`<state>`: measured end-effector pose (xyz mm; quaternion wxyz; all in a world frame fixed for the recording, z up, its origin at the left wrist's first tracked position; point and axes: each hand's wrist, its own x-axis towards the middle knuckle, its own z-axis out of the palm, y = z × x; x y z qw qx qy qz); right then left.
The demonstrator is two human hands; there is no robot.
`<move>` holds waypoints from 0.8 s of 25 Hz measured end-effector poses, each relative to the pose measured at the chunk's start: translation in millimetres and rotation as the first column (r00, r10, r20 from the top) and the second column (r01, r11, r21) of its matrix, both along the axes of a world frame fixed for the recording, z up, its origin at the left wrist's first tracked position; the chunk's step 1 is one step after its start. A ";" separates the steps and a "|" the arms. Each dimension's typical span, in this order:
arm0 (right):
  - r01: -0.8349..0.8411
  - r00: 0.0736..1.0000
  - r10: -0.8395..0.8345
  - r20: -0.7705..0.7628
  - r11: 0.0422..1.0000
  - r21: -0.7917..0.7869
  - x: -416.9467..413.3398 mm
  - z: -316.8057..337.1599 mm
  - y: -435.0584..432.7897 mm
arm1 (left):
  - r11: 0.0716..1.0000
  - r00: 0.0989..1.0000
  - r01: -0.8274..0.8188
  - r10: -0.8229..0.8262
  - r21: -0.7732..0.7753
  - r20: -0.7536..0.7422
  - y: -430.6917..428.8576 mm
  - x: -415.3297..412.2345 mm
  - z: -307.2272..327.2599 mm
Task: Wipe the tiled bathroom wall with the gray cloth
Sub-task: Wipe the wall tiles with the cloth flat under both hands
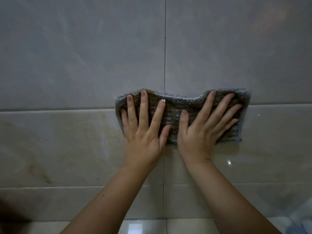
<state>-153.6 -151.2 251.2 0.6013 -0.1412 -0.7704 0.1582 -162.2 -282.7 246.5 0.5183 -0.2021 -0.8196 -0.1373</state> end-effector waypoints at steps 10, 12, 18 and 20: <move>-0.062 0.990 0.045 0.136 0.990 0.126 7.0 -79.3 13.3 | 0.996 0.999 -0.046 0.047 -0.080 0.009 14.0 3.8 -71.2; -0.031 0.998 0.030 0.063 0.999 0.023 3.4 -50.5 11.9 | 1.000 1.000 -0.027 0.027 -0.007 0.001 19.1 3.3 -46.2; 0.020 0.999 -0.019 -0.026 0.999 0.044 -7.1 -44.9 19.2 | 0.998 0.998 -0.055 0.055 -0.001 -0.023 34.0 -3.5 -44.3; -0.009 0.999 0.006 0.034 0.994 0.113 -3.2 -75.0 26.0 | 0.995 0.998 -0.062 0.060 -0.074 -0.030 32.1 -4.0 -73.9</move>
